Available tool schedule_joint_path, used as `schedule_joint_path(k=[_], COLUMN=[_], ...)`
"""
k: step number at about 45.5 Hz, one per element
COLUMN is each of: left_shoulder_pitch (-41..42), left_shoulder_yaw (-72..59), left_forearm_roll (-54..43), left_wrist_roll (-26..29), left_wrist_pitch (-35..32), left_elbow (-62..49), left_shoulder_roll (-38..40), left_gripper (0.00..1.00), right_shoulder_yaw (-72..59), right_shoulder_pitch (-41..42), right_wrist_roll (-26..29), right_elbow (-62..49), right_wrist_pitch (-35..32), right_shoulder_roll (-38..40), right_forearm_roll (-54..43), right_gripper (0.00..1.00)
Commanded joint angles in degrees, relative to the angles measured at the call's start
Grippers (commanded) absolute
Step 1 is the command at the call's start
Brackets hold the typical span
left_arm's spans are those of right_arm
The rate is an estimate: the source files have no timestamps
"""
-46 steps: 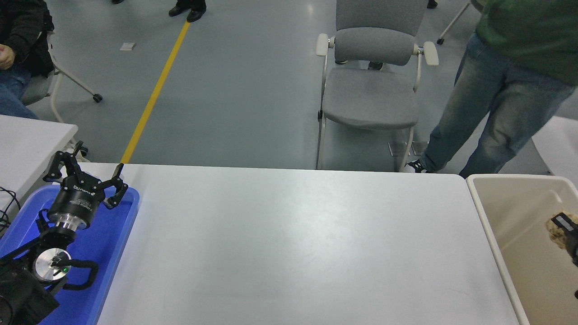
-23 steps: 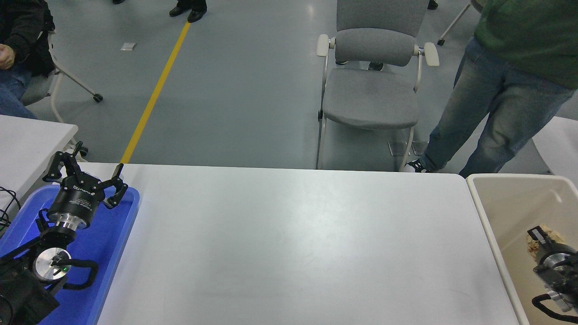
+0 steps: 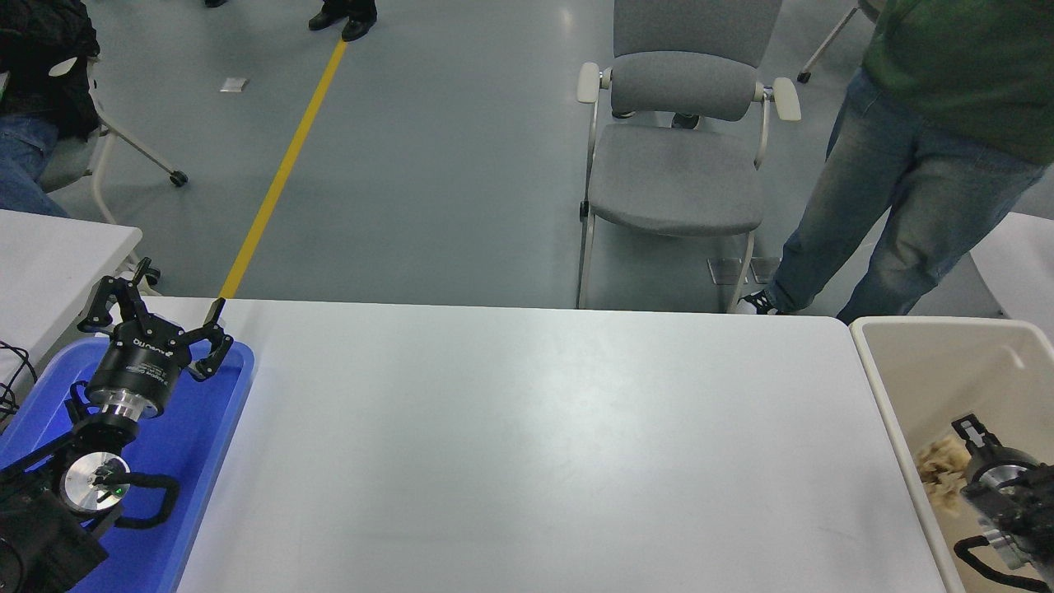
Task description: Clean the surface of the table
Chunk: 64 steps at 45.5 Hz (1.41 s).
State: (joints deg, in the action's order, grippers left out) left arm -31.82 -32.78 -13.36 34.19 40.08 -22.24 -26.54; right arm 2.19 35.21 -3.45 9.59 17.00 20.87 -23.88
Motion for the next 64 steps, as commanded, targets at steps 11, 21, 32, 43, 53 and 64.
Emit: schedule_joint_path(k=[11, 21, 32, 43, 53, 64], left_shoulder_pitch=[0.0, 0.0, 0.0, 0.0, 0.0, 0.0], left_shoulder_yaw=[0.0, 0.0, 0.0, 0.0, 0.0, 0.0], left_forearm_roll=[0.0, 0.0, 0.0, 0.0, 0.0, 0.0], left_wrist_roll=[0.0, 0.0, 0.0, 0.0, 0.0, 0.0], left_wrist_pitch=[0.0, 0.0, 0.0, 0.0, 0.0, 0.0], left_elbow=[0.0, 0.0, 0.0, 0.0, 0.0, 0.0], left_shoulder_roll=[0.0, 0.0, 0.0, 0.0, 0.0, 0.0], left_gripper=[1.0, 1.0, 1.0, 1.0, 1.0, 1.0], right_shoulder_yaw=[17.12, 31.02, 37.97, 45.08, 48.78, 49.83], right_shoulder_pitch=[2.05, 0.47, 0.56, -0.49, -1.81, -4.09], right_wrist_roll=[-0.33, -0.33, -0.6, -2.7, -6.83, -10.26], right_elbow=[25.37, 38.56, 43.32, 43.14, 42.88, 43.05], right_wrist_pitch=[0.05, 0.05, 0.05, 0.05, -0.12, -0.21], right_shoulder_roll=[13.49, 13.67, 7.17, -3.99, -13.13, -17.97], right_forearm_roll=[5.51, 5.51, 5.51, 5.51, 5.51, 5.6], right_gripper=[1.0, 1.0, 1.0, 1.0, 1.0, 1.0])
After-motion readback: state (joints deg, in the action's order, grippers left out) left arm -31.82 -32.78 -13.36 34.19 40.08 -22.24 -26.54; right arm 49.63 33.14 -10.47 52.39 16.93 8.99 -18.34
